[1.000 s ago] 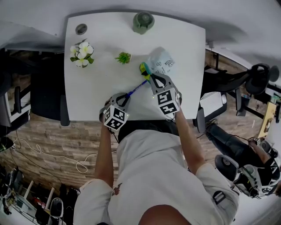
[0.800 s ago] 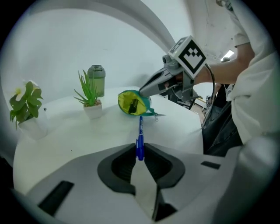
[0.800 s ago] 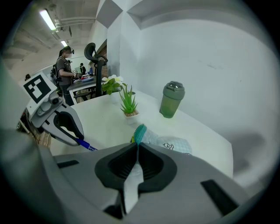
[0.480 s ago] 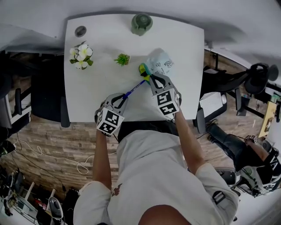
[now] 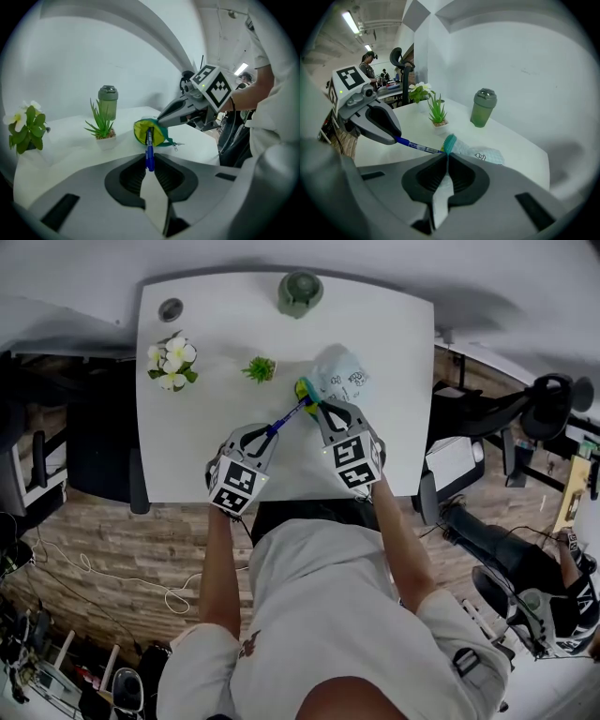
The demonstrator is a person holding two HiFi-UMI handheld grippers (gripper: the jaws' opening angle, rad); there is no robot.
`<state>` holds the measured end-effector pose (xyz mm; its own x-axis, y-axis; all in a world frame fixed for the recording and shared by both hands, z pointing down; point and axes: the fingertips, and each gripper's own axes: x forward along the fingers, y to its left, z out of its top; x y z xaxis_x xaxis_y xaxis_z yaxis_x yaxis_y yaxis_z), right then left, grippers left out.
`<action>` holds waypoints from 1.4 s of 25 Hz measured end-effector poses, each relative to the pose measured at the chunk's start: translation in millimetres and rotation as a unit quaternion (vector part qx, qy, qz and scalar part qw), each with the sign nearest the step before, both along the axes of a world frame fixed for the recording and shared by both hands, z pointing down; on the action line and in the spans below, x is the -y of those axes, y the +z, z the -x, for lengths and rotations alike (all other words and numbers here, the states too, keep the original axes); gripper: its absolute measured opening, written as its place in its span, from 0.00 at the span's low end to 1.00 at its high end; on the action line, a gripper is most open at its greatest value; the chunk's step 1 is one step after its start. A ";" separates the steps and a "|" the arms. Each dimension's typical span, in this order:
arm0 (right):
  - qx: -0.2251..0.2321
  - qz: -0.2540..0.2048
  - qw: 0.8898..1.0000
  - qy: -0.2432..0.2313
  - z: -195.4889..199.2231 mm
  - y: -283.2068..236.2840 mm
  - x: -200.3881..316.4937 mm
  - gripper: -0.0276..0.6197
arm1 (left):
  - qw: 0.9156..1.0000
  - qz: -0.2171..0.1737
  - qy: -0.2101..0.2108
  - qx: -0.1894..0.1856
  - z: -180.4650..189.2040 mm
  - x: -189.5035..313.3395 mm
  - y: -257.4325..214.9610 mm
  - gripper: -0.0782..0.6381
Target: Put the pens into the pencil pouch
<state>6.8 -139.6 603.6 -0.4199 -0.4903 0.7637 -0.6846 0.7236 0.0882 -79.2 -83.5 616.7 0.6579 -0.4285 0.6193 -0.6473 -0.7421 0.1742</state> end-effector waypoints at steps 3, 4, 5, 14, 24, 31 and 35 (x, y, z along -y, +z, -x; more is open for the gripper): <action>0.002 -0.002 1.000 0.001 -0.1 -1.9 -0.4 0.07 | 1.000 -0.005 0.002 -0.006 -12.0 12.4 2.2 0.18; 0.002 -0.002 1.000 0.001 -0.3 -2.3 -0.4 0.07 | 1.000 -0.007 0.003 -0.009 -16.1 16.9 2.7 0.18; 0.003 -0.002 1.000 0.002 -0.3 -2.5 -0.2 0.07 | 1.000 -0.008 0.004 -0.012 -20.2 21.4 3.3 0.18; 0.009 -0.003 1.000 0.004 -0.6 -4.3 -1.0 0.07 | 0.999 -0.010 0.020 -0.029 -61.3 45.3 12.2 0.18; 0.016 -0.001 1.000 0.003 -0.1 -0.5 -0.4 0.07 | 0.999 -0.015 0.026 -0.041 -89.4 64.0 23.8 0.18; 0.017 0.003 1.000 0.003 -1.5 3.3 -2.9 0.07 | 0.999 -0.015 0.014 -0.037 -90.9 67.5 30.5 0.22; 0.019 0.002 1.000 0.002 -0.4 5.1 -2.7 0.08 | 0.999 -0.011 -0.003 -0.030 -78.9 64.3 30.9 0.30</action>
<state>7.2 -136.9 608.6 -0.4457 -0.4899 0.7492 -0.6908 0.7205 0.0602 -0.3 -147.7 647.6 0.6909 -0.4466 0.5684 -0.6412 -0.7418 0.1965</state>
